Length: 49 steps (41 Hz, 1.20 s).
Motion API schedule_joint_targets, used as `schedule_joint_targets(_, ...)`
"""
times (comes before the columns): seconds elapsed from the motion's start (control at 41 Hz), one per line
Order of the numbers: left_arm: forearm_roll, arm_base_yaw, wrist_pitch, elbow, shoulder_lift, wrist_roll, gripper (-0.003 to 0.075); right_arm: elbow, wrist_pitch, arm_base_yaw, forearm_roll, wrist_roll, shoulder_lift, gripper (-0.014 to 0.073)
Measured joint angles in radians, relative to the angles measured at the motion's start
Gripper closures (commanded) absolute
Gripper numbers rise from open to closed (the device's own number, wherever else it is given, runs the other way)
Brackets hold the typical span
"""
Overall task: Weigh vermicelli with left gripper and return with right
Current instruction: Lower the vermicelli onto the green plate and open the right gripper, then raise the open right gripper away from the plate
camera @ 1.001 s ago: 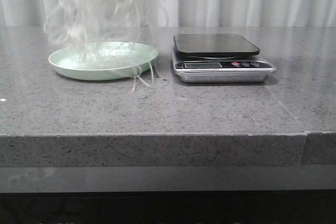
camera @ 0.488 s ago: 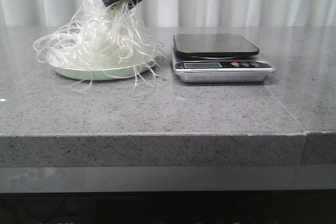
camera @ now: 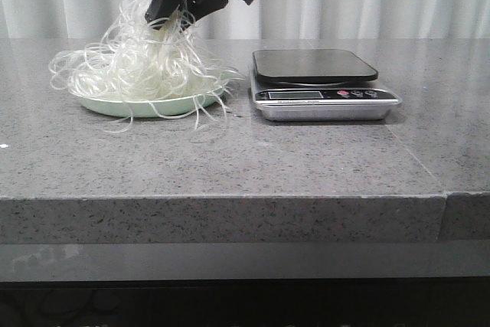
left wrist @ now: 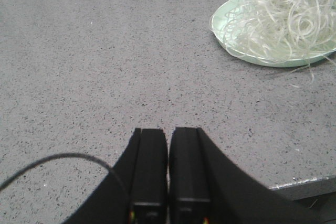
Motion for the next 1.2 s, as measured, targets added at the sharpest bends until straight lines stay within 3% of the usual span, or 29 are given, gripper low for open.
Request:
schedule_joint_targets(0.244, 0.000, 0.000, 0.000, 0.000, 0.000, 0.000, 0.0582, -0.002, -0.002, 0.000, 0.040, 0.000, 0.000, 0.0127)
schedule_joint_targets(0.586, 0.000, 0.000, 0.000, 0.000, 0.000, 0.000, 0.0582, -0.069, 0.015, -0.004, 0.052, 0.000, 0.000, 0.0102)
schedule_joint_targets(0.659, 0.000, 0.000, 0.000, 0.000, 0.000, 0.000, 0.0582, -0.103, 0.040, -0.016, 0.052, 0.000, 0.000, 0.0115)
schedule_joint_targets(0.757, 0.000, 0.000, 0.000, 0.000, 0.000, 0.000, 0.0582, -0.164, 0.060, -0.042, 0.050, 0.000, 0.000, 0.0200)
schedule_joint_targets(0.879, 0.000, 0.000, 0.000, 0.000, 0.000, 0.000, 0.0582, -0.235, 0.064, -0.091, 0.048, 0.000, 0.000, 0.0449)
schedule_joint_targets(1.196, 0.000, 0.000, 0.000, 0.000, 0.000, 0.000, 0.0582, -0.285, 0.071, -0.228, -0.026, 0.041, -0.074, 0.0439)
